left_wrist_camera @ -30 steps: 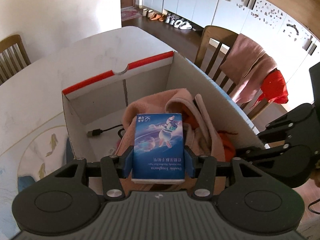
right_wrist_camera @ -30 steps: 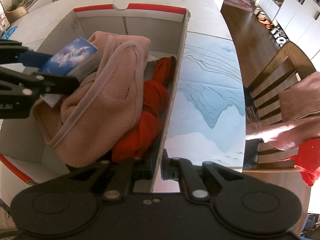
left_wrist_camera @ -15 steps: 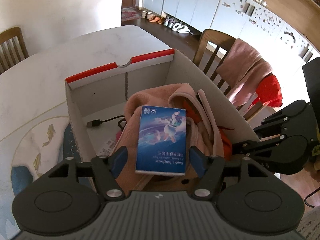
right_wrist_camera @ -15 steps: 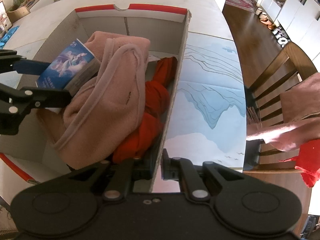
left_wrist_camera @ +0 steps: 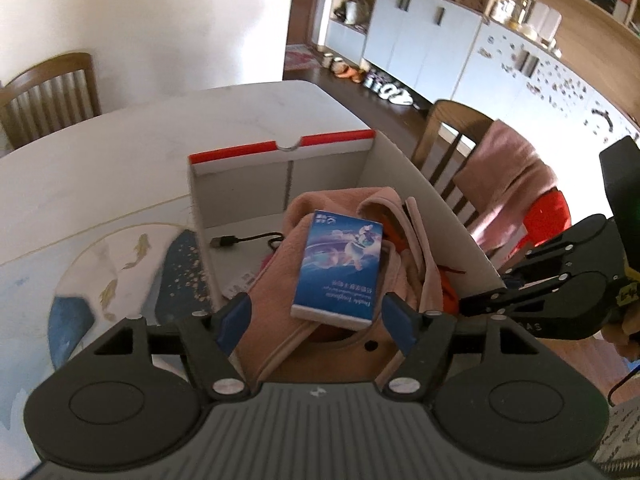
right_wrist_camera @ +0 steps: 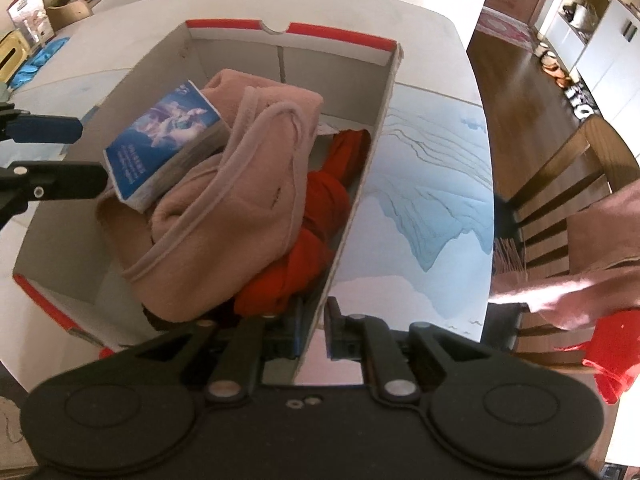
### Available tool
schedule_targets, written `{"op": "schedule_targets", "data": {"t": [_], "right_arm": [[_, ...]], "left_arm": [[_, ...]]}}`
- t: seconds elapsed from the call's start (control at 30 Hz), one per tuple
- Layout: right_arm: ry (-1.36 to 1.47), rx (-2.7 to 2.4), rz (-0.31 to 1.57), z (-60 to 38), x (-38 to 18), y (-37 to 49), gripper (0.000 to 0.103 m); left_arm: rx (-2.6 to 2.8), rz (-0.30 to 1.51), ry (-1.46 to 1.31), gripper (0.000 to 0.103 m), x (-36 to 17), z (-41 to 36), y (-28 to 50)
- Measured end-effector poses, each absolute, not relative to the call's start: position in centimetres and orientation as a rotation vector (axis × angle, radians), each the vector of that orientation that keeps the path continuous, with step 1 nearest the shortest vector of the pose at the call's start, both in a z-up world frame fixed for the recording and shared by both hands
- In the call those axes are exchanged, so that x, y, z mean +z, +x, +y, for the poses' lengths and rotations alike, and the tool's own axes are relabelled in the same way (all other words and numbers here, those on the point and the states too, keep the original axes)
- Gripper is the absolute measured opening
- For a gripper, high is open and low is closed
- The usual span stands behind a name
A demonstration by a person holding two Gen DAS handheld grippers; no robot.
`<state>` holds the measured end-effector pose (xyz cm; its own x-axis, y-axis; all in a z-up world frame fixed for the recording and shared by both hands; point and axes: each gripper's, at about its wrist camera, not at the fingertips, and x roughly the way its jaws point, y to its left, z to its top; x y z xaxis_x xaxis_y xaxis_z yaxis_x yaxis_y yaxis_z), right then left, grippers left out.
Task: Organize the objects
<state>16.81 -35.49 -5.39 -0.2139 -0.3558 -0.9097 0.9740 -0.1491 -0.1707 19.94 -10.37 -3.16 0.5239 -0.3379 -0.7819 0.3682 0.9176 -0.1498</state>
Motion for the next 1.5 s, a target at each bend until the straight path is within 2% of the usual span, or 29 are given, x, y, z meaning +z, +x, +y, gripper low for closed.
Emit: {"op": "schedule_targets", "data": {"t": [0.23, 0.53, 0.83, 0.9, 1.17, 1.23, 1.33, 1.43, 1.5], "right_arm": [[0.852, -1.638, 0.971, -34.3, -3.4, 17.7, 0.008], [0.736, -1.713, 0.771, -31.5, 1.0, 20.6, 0.012], [0.624, -1.752, 0.644, -28.6, 2.5, 24.0, 0.016], [0.597, -1.759, 0.621, -27.9, 2.7, 24.7, 0.022], [0.508, -1.784, 0.548, -25.7, 3.2, 27.1, 0.036], [0.499, -1.787, 0.527, -25.4, 3.2, 27.3, 0.038], [0.498, -1.800, 0.506, -25.0, 3.0, 27.5, 0.041], [0.498, -1.817, 0.498, -24.7, 2.8, 27.7, 0.043], [0.490, -1.819, 0.490, -24.4, 2.6, 27.9, 0.051]], "left_arm": [[-0.423, 0.870, 0.048, 0.071, -1.8, -9.0, 18.4], [-0.480, 0.780, 0.058, 0.072, 0.1, -7.6, 16.6], [-0.499, 0.673, 0.066, 0.083, 2.1, -6.9, 14.4], [-0.508, 0.666, 0.063, 0.084, 2.2, -6.7, 13.8], [-0.519, 0.638, 0.055, 0.086, 2.3, -5.6, 11.7], [-0.519, 0.636, 0.060, 0.088, 2.3, -5.4, 11.4], [-0.517, 0.632, 0.068, 0.098, 2.2, -5.0, 10.7], [-0.527, 0.634, 0.068, 0.100, 2.1, -4.7, 10.2], [-0.532, 0.637, 0.063, 0.102, 2.0, -4.5, 10.0]]}}
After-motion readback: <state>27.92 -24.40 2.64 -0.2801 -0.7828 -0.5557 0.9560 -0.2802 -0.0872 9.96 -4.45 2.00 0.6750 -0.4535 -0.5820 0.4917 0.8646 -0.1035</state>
